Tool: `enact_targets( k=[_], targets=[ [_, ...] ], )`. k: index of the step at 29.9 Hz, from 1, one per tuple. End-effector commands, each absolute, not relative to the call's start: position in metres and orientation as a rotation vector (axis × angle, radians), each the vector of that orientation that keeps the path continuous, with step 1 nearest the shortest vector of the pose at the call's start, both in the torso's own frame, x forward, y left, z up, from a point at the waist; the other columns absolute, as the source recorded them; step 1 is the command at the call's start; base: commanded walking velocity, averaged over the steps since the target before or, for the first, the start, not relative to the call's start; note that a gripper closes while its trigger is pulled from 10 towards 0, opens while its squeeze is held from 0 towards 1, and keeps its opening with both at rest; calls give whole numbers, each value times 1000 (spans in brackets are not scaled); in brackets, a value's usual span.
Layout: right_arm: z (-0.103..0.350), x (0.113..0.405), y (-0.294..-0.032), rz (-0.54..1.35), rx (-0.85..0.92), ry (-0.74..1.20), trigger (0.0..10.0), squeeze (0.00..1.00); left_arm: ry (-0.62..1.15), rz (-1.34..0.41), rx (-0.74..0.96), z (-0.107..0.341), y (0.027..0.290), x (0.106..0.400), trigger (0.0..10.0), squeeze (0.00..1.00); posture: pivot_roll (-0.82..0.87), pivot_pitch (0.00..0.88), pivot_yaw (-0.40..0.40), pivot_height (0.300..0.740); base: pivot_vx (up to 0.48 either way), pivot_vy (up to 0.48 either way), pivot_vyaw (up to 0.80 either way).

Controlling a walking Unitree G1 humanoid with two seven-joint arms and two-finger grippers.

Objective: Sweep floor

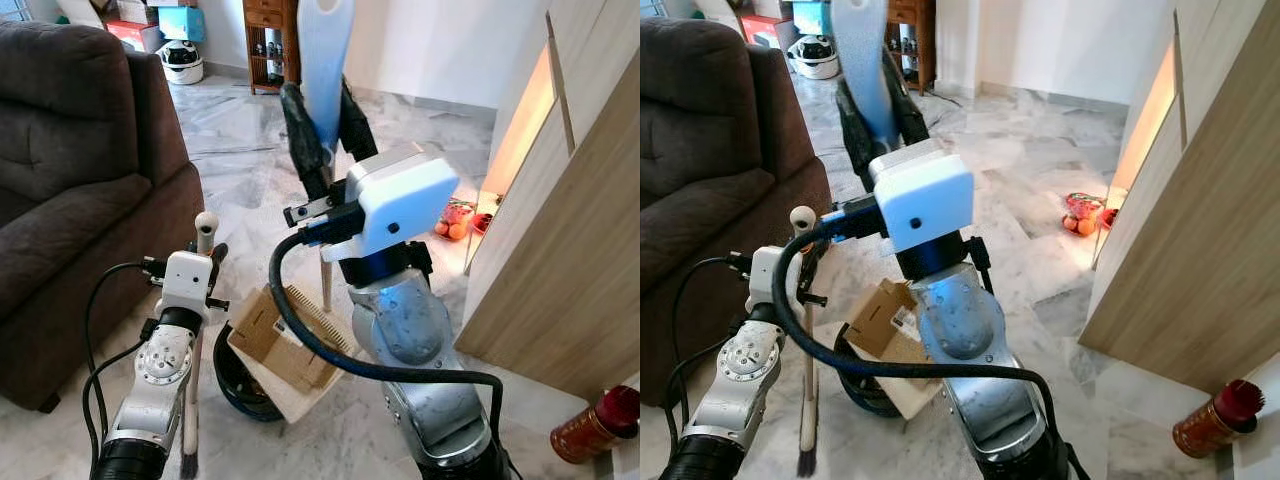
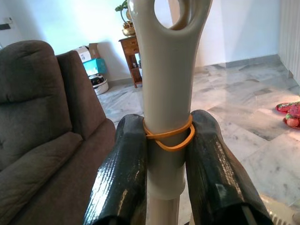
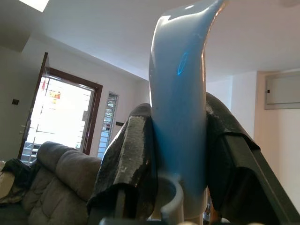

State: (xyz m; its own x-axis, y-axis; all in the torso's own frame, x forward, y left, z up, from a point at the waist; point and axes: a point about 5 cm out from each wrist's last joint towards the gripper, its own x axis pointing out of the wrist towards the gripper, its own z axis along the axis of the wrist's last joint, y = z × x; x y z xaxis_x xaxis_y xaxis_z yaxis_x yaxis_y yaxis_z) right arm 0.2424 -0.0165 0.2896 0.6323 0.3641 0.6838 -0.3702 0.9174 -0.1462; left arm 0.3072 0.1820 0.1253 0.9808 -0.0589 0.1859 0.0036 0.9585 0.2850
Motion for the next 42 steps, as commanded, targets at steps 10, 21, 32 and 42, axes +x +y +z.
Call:
enact_targets(
  k=[10, 21, 32, 42],
  targets=[
    [309, 218, -5, 494, 14, -957, 10000, 0, -256, -26, 317, 136, 182, 308, 10000, 0, 116, 0, -17, 740, 0, 0, 0],
    [308, 232, -13, 420, 130, -879, 10000, 0, -257, -29, 315, 136, 181, 307, 10000, 0, 118, 0, -16, 740, 0, 0, 0],
    [305, 234, -11, 436, 145, -844, 10000, 0, -254, -31, 316, 136, 181, 307, 10000, 0, 116, 0, -16, 740, 23, 0, 0],
    [299, 237, -8, 479, 112, -802, 10000, 0, -250, -28, 314, 135, 181, 307, 10000, 0, 116, 0, -17, 740, 268, 0, 315]
  ],
)
